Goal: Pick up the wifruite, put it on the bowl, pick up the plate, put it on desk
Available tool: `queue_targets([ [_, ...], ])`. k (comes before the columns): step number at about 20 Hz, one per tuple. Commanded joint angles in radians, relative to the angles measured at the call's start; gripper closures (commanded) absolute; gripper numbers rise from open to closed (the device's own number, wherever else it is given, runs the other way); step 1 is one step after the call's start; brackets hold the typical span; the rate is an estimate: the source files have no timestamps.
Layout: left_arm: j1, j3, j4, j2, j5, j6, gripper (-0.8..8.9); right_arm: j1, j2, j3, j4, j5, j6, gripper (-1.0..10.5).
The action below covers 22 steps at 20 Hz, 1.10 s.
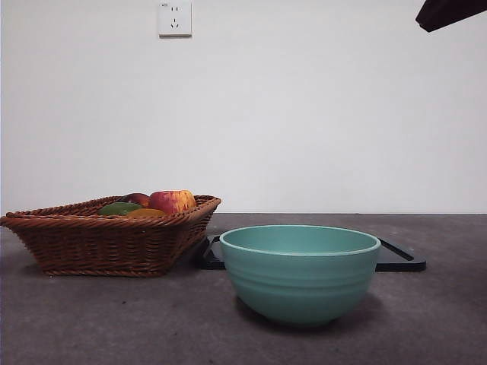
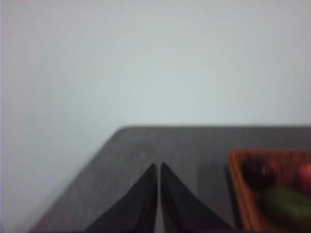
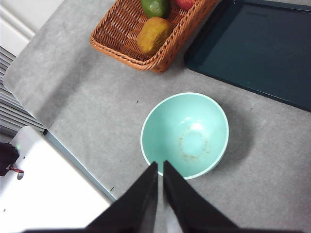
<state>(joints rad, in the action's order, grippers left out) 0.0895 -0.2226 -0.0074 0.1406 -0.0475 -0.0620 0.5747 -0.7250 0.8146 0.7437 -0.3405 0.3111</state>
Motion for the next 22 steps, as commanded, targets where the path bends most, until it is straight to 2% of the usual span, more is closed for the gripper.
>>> queue_targets([
  [1, 0.003, 0.081, -0.007, -0.042, 0.000, -0.002, 8.05, 0.005, -0.005, 0.011, -0.010, 0.001, -0.012, 9.4],
  [5, 0.003, 0.170, -0.039, -0.101, 0.000, 0.003, 8.05, 0.005, -0.005, 0.011, -0.010, 0.001, -0.012, 9.4],
  [13, 0.003, 0.211, -0.184, -0.138, 0.000, 0.003, 8.05, 0.005, -0.005, 0.011, -0.010, 0.001, -0.012, 9.4],
  [22, 0.003, 0.211, -0.180, -0.138, 0.001, 0.003, 8.05, 0.005, -0.005, 0.011, -0.010, 0.001, -0.012, 9.4],
])
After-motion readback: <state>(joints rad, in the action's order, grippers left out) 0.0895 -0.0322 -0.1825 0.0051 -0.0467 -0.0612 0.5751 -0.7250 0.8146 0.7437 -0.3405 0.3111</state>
